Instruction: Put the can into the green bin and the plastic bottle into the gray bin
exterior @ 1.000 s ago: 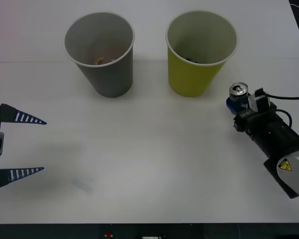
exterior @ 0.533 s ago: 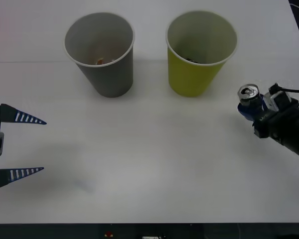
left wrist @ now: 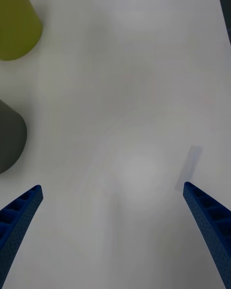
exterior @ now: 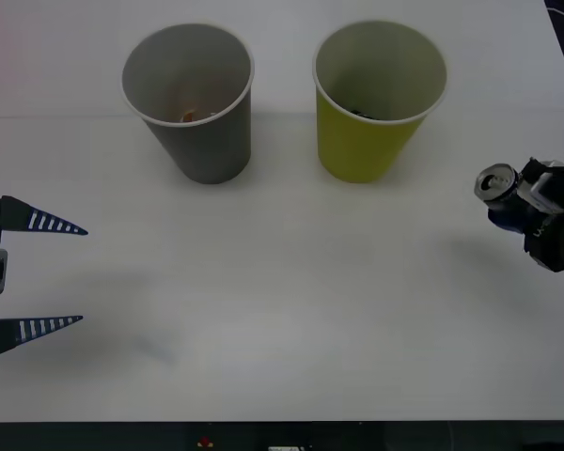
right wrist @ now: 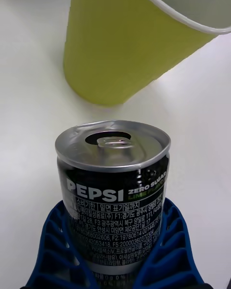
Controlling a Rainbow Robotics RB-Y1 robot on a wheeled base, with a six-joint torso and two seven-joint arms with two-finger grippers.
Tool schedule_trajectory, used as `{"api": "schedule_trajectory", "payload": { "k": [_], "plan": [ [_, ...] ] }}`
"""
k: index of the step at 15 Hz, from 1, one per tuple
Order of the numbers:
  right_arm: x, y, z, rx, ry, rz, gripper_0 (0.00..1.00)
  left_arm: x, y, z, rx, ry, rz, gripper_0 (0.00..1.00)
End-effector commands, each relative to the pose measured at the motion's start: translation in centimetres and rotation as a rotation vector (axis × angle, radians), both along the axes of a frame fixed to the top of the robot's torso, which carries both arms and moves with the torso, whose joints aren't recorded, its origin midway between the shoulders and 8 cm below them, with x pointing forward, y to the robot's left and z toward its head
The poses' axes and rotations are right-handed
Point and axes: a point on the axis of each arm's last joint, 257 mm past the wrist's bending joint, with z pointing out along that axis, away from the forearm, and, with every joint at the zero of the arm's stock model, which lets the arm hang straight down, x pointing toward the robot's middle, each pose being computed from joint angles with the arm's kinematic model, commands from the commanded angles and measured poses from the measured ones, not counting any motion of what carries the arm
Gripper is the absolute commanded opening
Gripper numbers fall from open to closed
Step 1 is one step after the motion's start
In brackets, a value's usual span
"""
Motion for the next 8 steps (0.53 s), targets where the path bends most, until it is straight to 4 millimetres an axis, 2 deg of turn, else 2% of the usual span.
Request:
{"api": "schedule_trajectory", "payload": {
  "k": [1,4,8],
  "plan": [
    [-1.0,1.4,1.5,0.068,0.061,-0.018,0.0,0.0,0.0,0.0,0.0,0.0,0.0,1.0],
    [-1.6,3.0,2.4,0.187,0.144,-0.07,0.0,0.0,0.0,0.0,0.0,0.0,0.0,1.0],
    [-1.4,4.4,4.9,0.314,0.195,-0.158,0.0,0.0,0.0,0.0,0.0,0.0,0.0,1.0]
  ]
}}
